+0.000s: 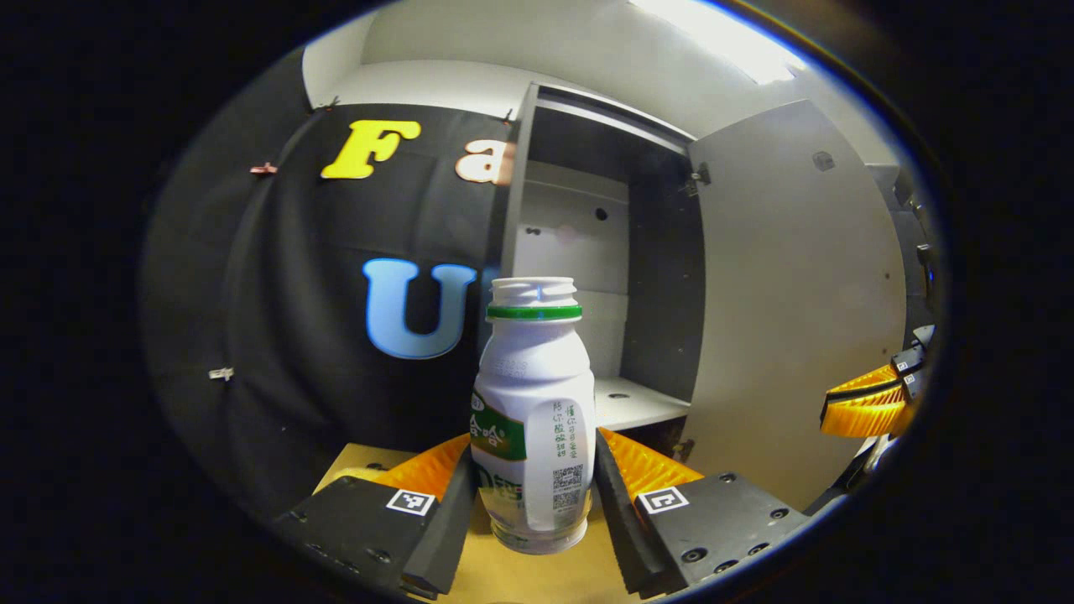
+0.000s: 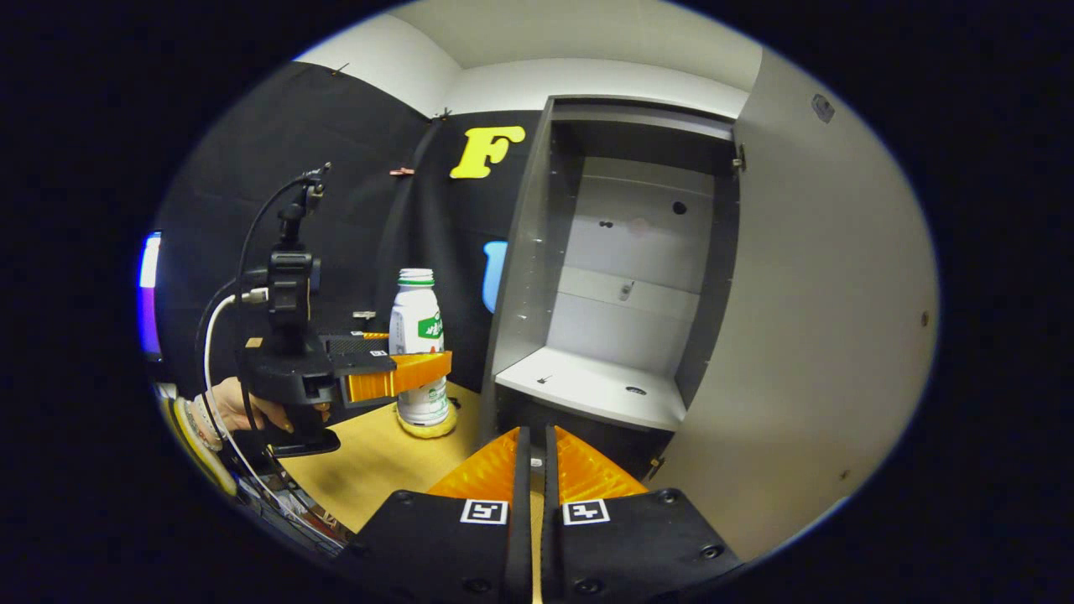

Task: Open the cabinet door with the right hand, grasp the bottle in the cabinet with the left hand and place it on the coaster, then close the cabinet door with the right hand.

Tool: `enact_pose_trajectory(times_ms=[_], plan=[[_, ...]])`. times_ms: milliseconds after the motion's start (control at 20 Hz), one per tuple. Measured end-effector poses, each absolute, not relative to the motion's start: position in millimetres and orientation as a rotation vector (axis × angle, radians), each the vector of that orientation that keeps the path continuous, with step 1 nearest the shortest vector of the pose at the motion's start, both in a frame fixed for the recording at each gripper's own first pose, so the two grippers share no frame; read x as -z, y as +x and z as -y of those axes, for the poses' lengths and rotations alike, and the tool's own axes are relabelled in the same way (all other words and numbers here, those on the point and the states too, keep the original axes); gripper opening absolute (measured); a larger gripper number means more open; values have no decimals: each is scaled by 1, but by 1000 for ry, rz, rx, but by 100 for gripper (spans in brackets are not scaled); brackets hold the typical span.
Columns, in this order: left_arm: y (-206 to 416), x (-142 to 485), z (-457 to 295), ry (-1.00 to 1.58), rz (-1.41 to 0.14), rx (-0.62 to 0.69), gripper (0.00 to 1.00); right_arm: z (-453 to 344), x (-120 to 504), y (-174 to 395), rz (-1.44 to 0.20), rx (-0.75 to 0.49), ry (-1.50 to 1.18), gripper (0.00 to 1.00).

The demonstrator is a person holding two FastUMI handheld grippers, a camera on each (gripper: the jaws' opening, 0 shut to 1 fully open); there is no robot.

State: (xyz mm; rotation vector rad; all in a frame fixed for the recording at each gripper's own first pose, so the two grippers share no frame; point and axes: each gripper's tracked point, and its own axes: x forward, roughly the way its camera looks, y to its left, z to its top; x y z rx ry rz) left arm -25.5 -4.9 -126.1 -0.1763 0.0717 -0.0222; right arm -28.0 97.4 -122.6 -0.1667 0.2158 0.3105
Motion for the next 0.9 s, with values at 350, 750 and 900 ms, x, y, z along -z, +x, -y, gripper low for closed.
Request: enact_pose_trajectory(times_ms=[350, 750, 900], plan=[[-83, 224, -3, -232, -138, -97, 73, -95, 191, -9, -251, -326, -178, 9], [-103, 347, 20, -244, -196, -99, 74, -81, 294, -8, -382, -217, -200, 9], [-106, 377, 24, -216, -217, -110, 74, -80, 320, -18, -427, -217, -182, 9]])
